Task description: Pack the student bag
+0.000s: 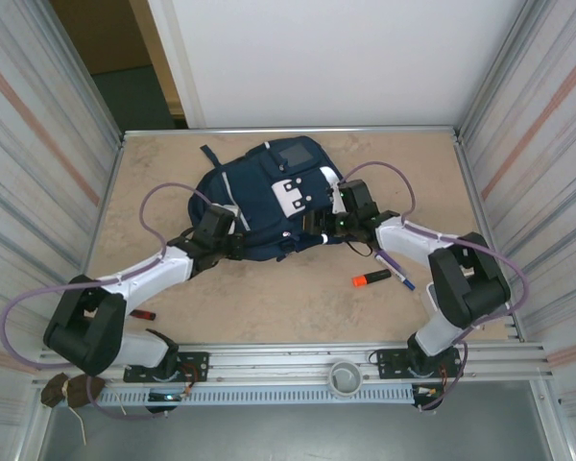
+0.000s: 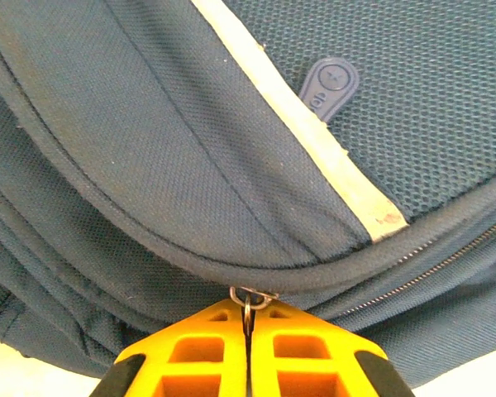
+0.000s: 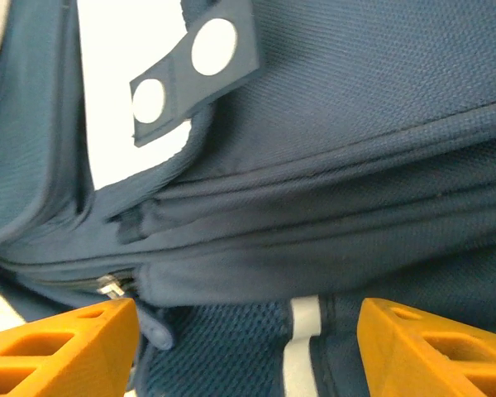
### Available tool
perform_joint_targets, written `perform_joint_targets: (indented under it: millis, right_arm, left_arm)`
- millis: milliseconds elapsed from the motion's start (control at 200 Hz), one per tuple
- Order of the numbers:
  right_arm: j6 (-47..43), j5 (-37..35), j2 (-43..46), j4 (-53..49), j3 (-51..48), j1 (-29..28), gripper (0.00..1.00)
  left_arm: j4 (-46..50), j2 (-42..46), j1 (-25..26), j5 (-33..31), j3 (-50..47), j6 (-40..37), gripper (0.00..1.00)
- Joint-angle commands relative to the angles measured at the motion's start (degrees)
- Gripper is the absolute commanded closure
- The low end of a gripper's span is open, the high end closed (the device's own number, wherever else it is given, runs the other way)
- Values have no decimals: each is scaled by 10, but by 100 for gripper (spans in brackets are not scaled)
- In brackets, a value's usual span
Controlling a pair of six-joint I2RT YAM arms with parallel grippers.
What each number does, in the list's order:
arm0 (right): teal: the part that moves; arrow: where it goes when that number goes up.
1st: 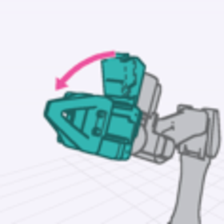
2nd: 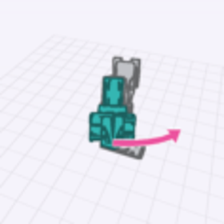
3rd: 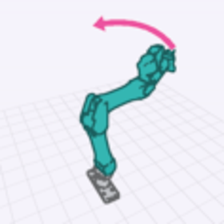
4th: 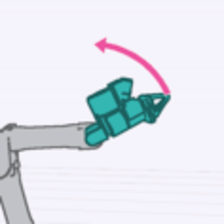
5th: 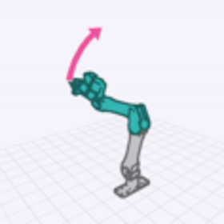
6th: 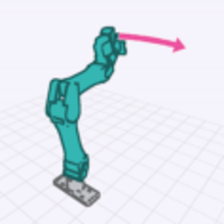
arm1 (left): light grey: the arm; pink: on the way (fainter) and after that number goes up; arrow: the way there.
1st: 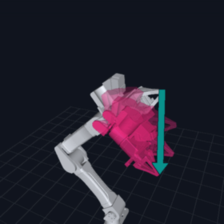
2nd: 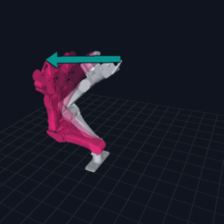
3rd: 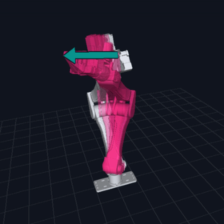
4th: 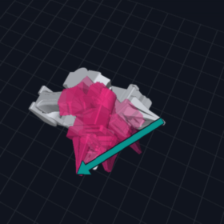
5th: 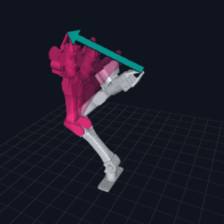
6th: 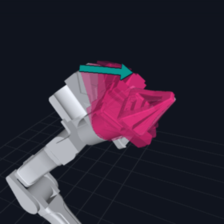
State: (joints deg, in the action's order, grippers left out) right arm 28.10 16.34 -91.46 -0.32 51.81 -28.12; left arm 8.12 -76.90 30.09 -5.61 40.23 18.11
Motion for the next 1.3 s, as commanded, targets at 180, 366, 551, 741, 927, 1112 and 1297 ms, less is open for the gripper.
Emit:
perform_joint_targets:
  millis: [180, 366, 551, 741, 927, 1112, 1297]
  right_arm:
    - [35, 0, -6, -28, -7, -32, 34]
    - [37, -49, -86, -75, 48, 18, 40]
    - [2, -85, -160, -122, 138, 76, 45]
    - [-32, -79, -171, -164, 214, 97, 44]
    - [11, 23, -60, -120, 129, 71, 35]
    - [125, 119, -16, -9, 59, 9, 32]
    - [173, 134, -56, 38, 73, -36, 37]
  left_arm:
    - [4, 46, -2, 34, -12, -46, 100]
    - [57, 36, 0, 56, 5, -55, 100]
    - [42, 27, 31, 98, 9, -59, 100]
    - [17, -12, 48, 111, 36, -52, 100]
    - [-17, -24, 66, 121, 43, -44, 100]
    - [-39, -25, 73, 128, 32, -38, 100]
    - [-43, -22, 80, 126, 26, -39, 100]
